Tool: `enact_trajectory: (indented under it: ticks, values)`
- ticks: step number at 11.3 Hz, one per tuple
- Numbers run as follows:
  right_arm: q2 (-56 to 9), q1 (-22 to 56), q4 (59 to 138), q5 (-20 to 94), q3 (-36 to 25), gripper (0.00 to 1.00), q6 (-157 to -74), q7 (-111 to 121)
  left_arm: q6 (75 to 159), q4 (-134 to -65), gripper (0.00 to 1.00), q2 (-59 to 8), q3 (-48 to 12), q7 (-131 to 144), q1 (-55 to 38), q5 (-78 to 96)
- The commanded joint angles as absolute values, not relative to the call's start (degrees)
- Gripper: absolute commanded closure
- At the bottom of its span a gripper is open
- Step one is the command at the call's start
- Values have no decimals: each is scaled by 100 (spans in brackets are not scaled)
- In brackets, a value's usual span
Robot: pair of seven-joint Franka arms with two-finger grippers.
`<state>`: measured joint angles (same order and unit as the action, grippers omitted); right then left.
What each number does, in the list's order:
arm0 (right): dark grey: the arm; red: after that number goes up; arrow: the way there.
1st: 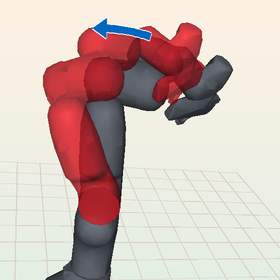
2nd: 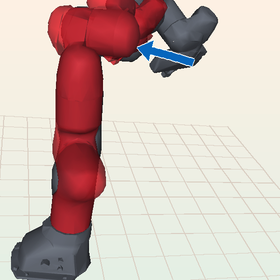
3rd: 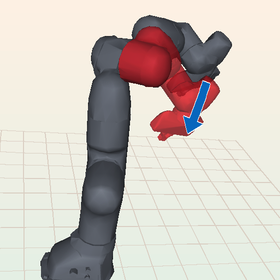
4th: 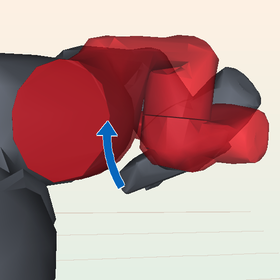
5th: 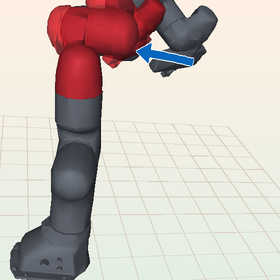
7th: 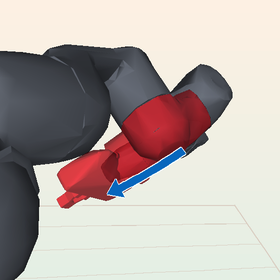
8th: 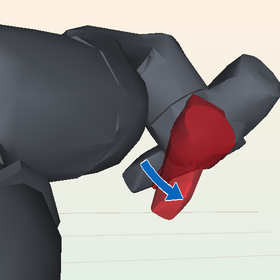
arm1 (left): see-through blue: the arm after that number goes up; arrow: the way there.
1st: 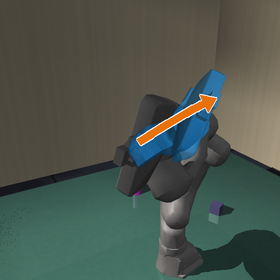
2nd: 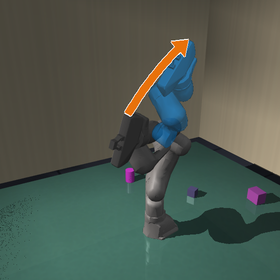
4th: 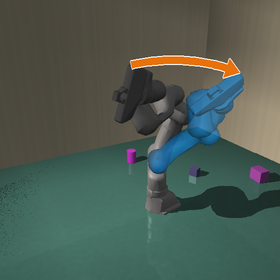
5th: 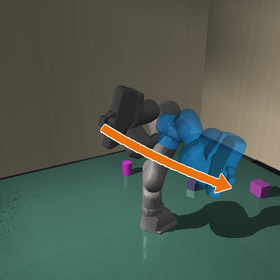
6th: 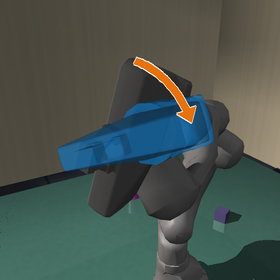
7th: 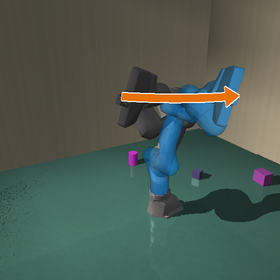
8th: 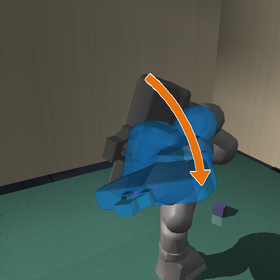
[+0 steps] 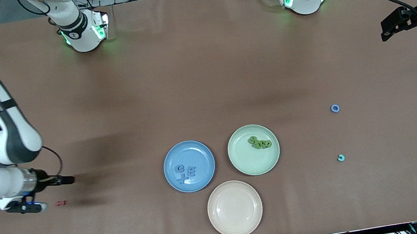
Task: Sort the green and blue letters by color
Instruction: 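Reach and grasp the blue 6 with the right gripper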
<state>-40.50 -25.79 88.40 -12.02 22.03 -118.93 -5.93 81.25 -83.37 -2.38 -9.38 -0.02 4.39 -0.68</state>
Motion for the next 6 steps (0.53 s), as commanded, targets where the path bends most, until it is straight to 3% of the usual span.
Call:
enact_trajectory:
  ticks: [1,6]
  values:
    - [-3885,-3251,9201,-1677,2294,0,-11953,88,8297,-8358,0,-228,-914,-149,457,9]
    - [-3841,-4322,9922,-2275,2241,0,-12830,315,8385,-8358,0,-334,-905,-149,483,53]
